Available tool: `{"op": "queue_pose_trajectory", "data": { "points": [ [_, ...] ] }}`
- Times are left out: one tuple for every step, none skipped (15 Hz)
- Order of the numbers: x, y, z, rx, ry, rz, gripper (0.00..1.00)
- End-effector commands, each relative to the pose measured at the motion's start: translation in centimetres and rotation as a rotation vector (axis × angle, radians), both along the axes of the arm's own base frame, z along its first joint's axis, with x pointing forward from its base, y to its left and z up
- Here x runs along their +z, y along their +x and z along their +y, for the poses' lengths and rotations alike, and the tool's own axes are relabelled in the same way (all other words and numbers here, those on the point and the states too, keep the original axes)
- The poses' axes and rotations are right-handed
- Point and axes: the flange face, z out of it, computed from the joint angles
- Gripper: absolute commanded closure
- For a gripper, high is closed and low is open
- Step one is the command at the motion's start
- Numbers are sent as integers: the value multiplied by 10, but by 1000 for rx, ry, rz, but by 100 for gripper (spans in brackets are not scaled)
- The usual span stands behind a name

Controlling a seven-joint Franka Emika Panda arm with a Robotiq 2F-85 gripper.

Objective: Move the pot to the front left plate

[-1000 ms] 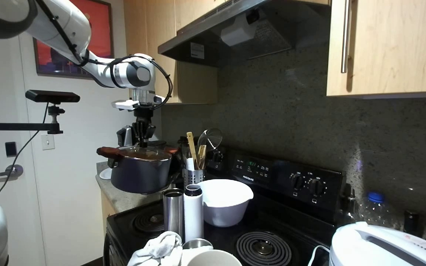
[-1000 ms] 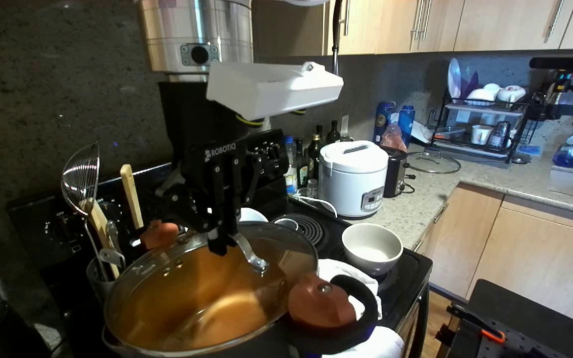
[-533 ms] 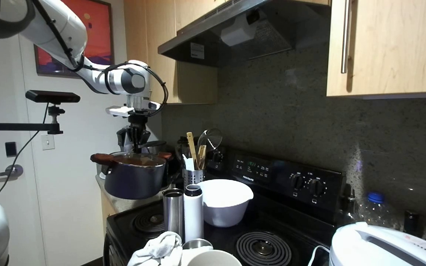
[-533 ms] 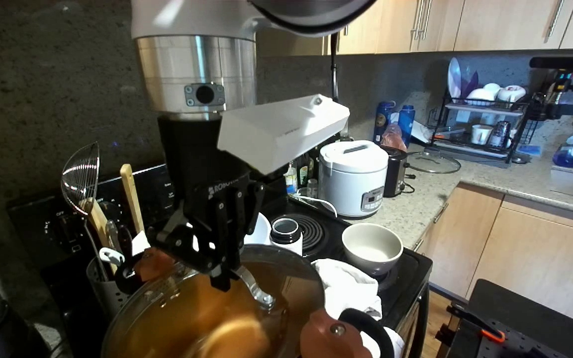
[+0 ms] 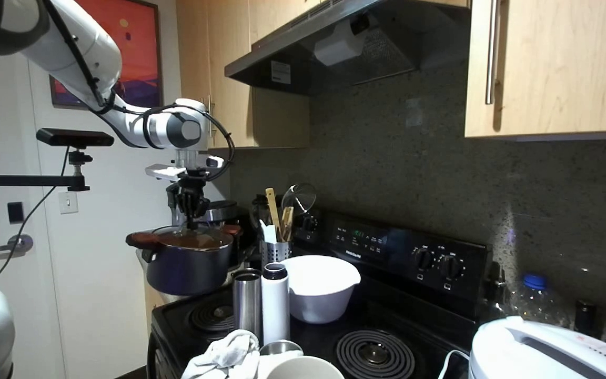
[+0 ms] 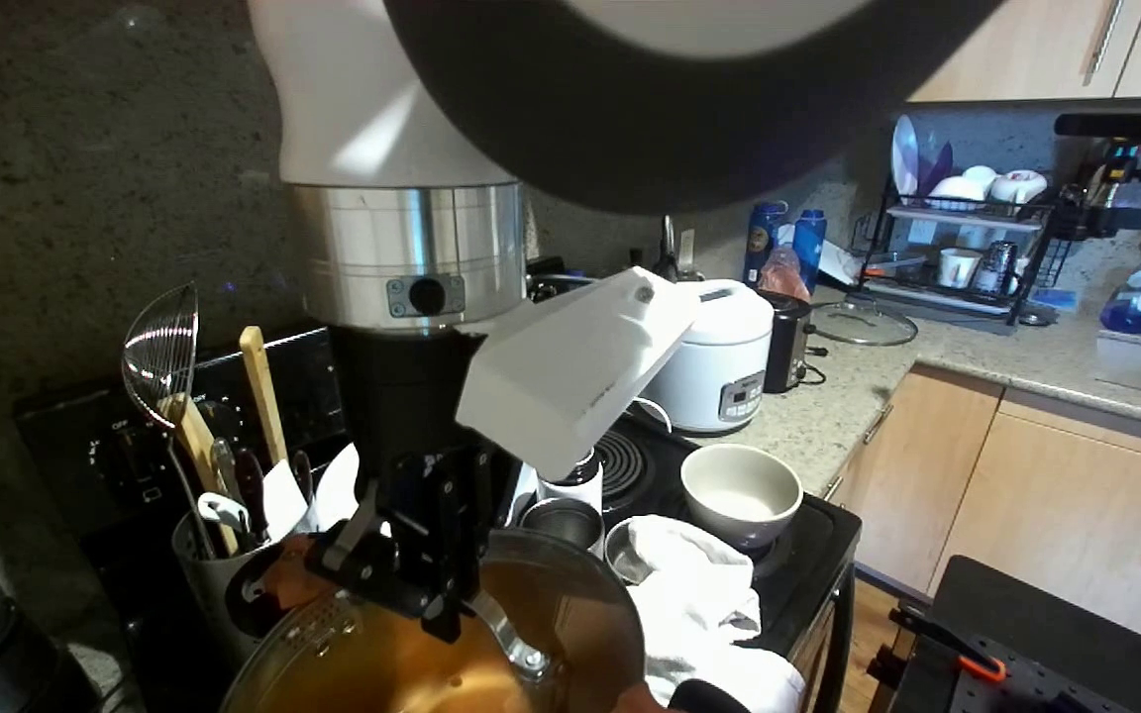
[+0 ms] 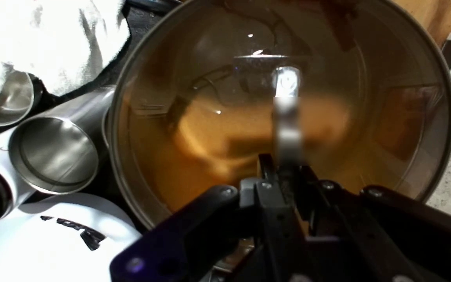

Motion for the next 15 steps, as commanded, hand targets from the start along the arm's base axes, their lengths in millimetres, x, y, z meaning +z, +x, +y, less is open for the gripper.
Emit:
{"op": "queue_pose_trajectory", "data": {
  "points": [
    [7,-3,-2,-13,38,-55,96],
    [2,-3,-2,-14,40,-58,96],
    [-3,-2,-1,-15,41,-58,96],
    [-7,-2,-1,-15,42,-61,96],
    [-12,-1,-1,-12,43,-62,96],
    [-17,-1,0,-9,42,-63,96],
    [-22,0,0,-6,43,-62,96],
    [-27,0,1,-4,44,-61,96],
    [-32,1,1,-2,42,-61,96],
    [-35,2,1,-2,44,-64,96],
    [-39,3,1,0,50,-68,96],
    [-43,3,1,0,52,-71,96],
    [-47,4,1,0,52,-75,96],
    [-51,5,1,1,54,-75,96],
    [-54,6,1,-1,54,-80,96]
  ]
}}
